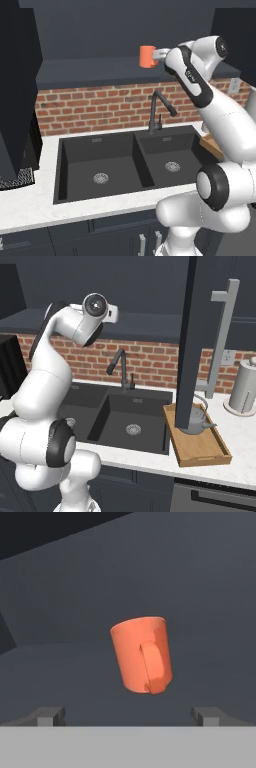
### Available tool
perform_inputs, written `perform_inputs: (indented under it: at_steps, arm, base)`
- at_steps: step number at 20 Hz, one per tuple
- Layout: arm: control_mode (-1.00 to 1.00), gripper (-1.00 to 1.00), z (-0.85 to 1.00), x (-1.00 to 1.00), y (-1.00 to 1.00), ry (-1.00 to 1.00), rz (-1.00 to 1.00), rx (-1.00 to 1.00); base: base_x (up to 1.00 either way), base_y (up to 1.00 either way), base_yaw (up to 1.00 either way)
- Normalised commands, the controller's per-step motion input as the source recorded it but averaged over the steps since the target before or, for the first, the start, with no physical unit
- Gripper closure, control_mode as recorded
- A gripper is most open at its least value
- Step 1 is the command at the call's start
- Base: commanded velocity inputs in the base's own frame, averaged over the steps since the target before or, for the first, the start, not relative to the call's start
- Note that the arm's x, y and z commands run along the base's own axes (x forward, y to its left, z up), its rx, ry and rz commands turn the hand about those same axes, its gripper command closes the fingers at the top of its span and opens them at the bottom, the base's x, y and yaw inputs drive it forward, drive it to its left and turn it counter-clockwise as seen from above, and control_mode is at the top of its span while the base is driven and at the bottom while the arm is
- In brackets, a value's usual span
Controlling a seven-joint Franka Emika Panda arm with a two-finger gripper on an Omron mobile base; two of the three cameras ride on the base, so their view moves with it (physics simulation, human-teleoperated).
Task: Pick the kettle from the counter and place it on the tray. Then pick the mug from the cabinet and place it on the tray. Then close the cabinet doors.
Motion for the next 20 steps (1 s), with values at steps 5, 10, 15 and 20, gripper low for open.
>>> perform_inputs:
  at_steps: [5,10,15,20]
  arm:
    - [-1.0,-1.0,-0.01,0.34,0.0,0.0,0.05,0.0]
    - [-1.0,-1.0,-0.1,0.29,0.0,0.0,0.04,0.0]
    - [-1.0,-1.0,-0.07,0.35,0.0,0.0,0.02,0.0]
    - [-1.0,-1.0,-0.05,0.32,0.0,0.0,0.02,0.0]
  base:
    - [0.0,0.0,0.0]
    - [0.0,0.0,0.0]
    - [0.0,0.0,0.0]
    - [0.0,0.0,0.0]
